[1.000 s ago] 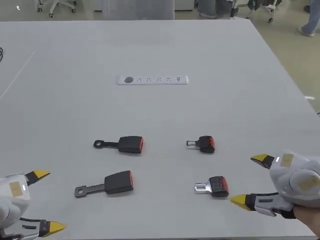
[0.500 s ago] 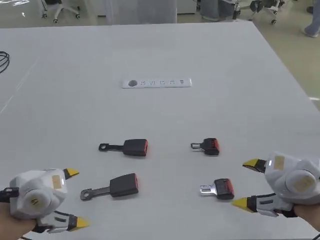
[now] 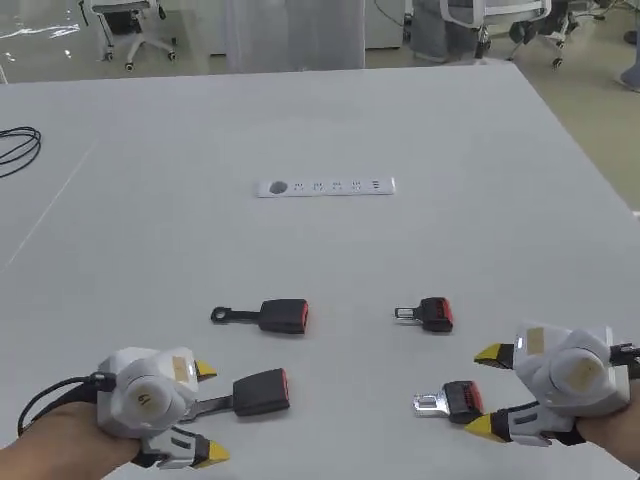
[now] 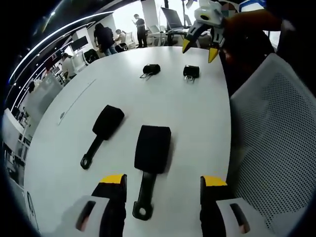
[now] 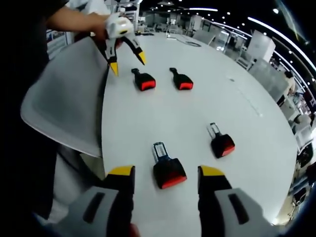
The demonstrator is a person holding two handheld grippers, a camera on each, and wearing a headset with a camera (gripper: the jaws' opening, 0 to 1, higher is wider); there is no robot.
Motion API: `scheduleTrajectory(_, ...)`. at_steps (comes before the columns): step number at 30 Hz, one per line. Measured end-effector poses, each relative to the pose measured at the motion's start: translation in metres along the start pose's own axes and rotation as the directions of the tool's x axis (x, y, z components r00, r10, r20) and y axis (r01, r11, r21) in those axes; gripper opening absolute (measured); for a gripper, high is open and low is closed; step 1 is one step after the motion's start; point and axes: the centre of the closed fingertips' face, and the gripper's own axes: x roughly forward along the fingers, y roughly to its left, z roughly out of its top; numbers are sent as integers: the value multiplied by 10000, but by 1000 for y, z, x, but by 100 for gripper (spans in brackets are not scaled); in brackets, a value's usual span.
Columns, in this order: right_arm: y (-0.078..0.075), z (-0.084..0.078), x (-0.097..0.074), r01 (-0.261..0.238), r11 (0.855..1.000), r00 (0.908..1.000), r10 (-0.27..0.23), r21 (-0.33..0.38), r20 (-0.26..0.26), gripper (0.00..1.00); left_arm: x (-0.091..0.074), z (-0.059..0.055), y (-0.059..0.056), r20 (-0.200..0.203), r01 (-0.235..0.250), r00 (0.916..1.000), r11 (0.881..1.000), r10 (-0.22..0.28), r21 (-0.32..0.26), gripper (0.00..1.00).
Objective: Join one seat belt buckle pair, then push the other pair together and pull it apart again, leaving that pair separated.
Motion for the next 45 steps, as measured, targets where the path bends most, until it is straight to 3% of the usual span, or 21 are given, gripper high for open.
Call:
scheduleTrajectory(3, 1, -4, 5, -181, 9997, 9998, 182, 151, -54, 51, 7, -1, 5, -164, -105, 9998, 9999, 106, 40, 59)
scheduleTrajectory(7, 4, -10, 11, -408, 9990, 9990, 411, 153, -200, 50, 11, 7, 12, -85, -193, 9998, 9998, 194, 109, 56)
scheduleTrajectory(13, 1, -19, 17, -622, 9980, 9966, 624, 53, -535, 48, 20, 9, 20, -163, -183, 9997, 9994, 188, 309, 54)
scheduleTrajectory(22, -1, -22, 30, -843, 9964, 9947, 842, 14, -597, 47, 27, 11, 18, -396, 336, 9987, 9989, -324, 317, 46)
scheduleTrajectory(26, -1, -26, 37, -1091, 9937, 9904, 1064, -266, -878, 44, 31, 6, 13, -679, 667, 9957, 9967, -635, 468, 43)
scheduleTrajectory(28, -1, -30, 40, -1214, 9918, 9873, 1165, -399, -1077, 43, 34, 9, 11, -571, 754, 9956, 9971, -746, 132, 42)
scheduleTrajectory(31, -3, -31, 42, -1250, 9910, 9864, 1190, -478, -1132, 41, 36, 13, 12, -399, 712, 9967, 9974, -709, 80, 39)
scheduleTrajectory(34, -5, -32, 42, -1290, 9907, 9858, 1233, -435, -1142, 39, 38, 9, 12, -736, 805, 9944, 9945, -755, 671, 38)
scheduleTrajectory(37, -6, -31, 42, -1290, 9914, 9856, 1256, -230, -1132, 38, 40, 7, 14, -866, 921, 9925, 9939, -866, 614, 37)
scheduleTrajectory(40, -5, -32, 43, -1270, 9912, 9852, 1216, -384, -1207, 38, 41, 3, 16, -1183, 973, 9893, 9905, -856, 968, 35)
scheduleTrajectory(45, -6, -35, 44, -1360, 9894, 9833, 1287, -499, -1283, 37, 42, 6, 17, -1219, 1121, 9880, 9839, -953, 1390, 32)
